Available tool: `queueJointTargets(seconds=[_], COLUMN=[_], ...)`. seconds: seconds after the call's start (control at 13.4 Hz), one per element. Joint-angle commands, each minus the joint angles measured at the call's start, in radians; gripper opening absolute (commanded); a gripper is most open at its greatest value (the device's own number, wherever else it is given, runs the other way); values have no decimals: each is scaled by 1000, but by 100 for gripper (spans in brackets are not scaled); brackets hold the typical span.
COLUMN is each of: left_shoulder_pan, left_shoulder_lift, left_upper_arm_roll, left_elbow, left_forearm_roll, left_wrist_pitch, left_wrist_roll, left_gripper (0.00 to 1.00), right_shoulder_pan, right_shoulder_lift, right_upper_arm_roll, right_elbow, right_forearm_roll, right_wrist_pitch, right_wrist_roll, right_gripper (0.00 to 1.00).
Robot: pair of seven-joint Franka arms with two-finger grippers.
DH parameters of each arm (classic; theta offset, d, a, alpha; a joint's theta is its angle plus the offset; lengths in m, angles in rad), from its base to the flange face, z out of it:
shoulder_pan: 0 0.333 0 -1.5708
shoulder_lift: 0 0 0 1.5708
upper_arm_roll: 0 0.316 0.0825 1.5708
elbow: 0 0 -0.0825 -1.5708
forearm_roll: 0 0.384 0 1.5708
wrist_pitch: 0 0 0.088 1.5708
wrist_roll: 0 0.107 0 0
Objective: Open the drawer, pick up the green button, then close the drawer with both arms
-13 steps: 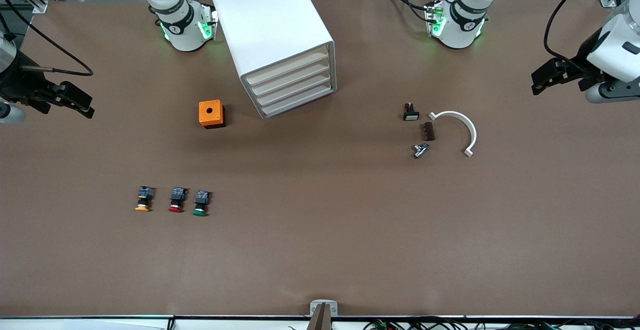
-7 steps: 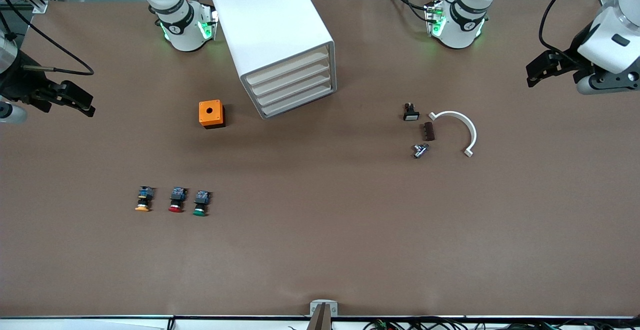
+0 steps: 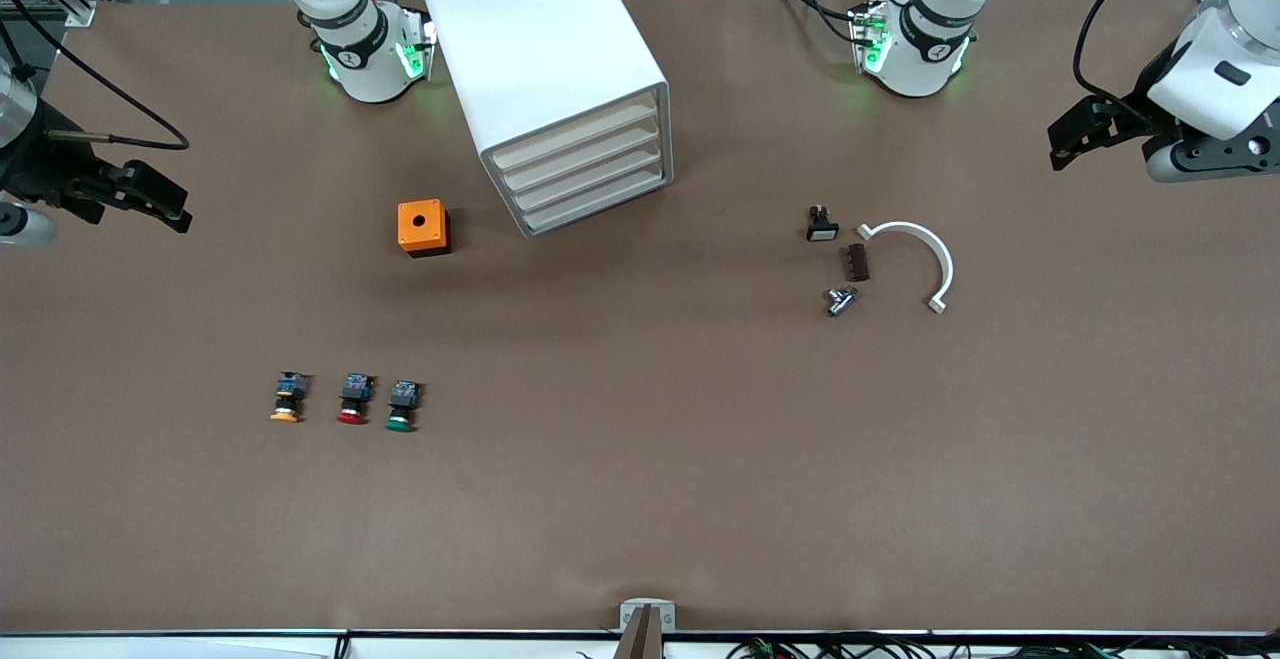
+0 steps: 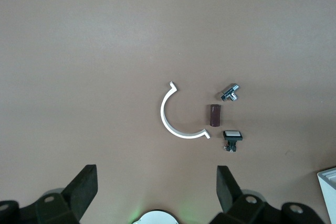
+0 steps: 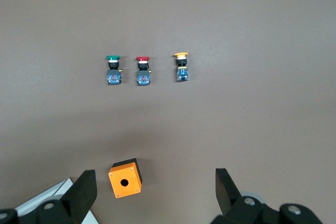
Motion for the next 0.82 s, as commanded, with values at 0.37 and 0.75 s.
queueJointTargets(seconds=[0.37,0.75], left_shoulder_pan=[11,11], left_shoulder_lift=[19,26], left_upper_arm_roll=[-2,0], left_elbow=[49,48], left_forearm_roll=[-15,-15], left_wrist_pitch=[-10,-14], left_wrist_roll=[8,1], left_gripper=[100,100], right_shoulder_pan=[69,37], right_shoulder_lift=[-6,-8], right_upper_arm_roll=[-55,-33], right_elbow=[12,12], right_forearm_roll=[15,15], right_wrist_pitch=[-14,-15], right_wrist_roll=[2,1], right_gripper=[100,100])
